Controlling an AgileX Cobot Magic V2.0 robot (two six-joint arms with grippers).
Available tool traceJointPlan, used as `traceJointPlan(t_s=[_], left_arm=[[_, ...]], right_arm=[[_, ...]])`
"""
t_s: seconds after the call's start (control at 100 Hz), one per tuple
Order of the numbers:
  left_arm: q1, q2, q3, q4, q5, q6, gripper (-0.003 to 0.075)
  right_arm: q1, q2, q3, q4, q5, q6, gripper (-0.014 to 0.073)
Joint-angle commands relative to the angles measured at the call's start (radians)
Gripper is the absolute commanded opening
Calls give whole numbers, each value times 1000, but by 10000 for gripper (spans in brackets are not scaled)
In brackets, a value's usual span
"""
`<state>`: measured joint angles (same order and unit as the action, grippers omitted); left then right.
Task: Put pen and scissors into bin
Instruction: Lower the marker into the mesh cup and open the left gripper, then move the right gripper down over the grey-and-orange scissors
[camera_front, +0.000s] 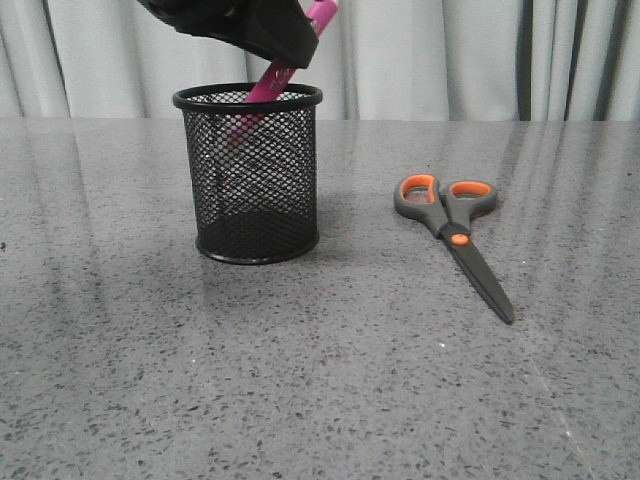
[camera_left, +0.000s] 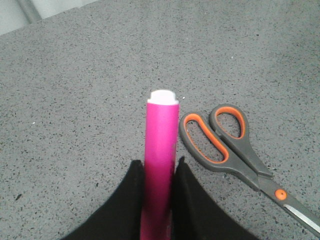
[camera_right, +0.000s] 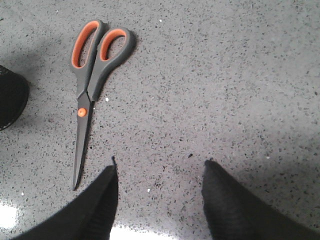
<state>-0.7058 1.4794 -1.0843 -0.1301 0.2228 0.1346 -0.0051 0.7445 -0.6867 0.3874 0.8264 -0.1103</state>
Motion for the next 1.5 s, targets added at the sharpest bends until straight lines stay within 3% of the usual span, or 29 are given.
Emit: traceJointPlan(t_s=[0.0, 0.12, 0.36, 0.47, 0.68, 0.89, 1.22, 1.31, 1.49], left_arm=[[-6, -31, -27, -8, -65, -3, -18], [-6, -31, -27, -10, -63, -3, 38], [-6, -31, -27, -10, -65, -5, 277], [-6, -33, -31, -10, -67, -5, 319], [6, -104, -36, -10, -74, -5, 318], [85, -234, -36, 25, -38, -5, 314], [260, -386, -36, 25, 196, -5, 309], [285, -419, -36, 25, 220, -1, 256], [294, -495, -5, 68, 193, -1, 71]], right_arm=[[0, 5, -33, 8, -38, -9, 344], [0, 5, -33, 8, -38, -9, 344], [0, 5, -33, 8, -38, -9, 344], [0, 5, -33, 8, -37, -9, 344], [0, 5, -33, 8, -37, -9, 344], [0, 5, -33, 8, -30, -9, 344], [0, 5, -33, 10, -40, -9, 339], [0, 5, -33, 10, -72, -9, 339], [0, 5, -33, 33, -57, -9, 339]])
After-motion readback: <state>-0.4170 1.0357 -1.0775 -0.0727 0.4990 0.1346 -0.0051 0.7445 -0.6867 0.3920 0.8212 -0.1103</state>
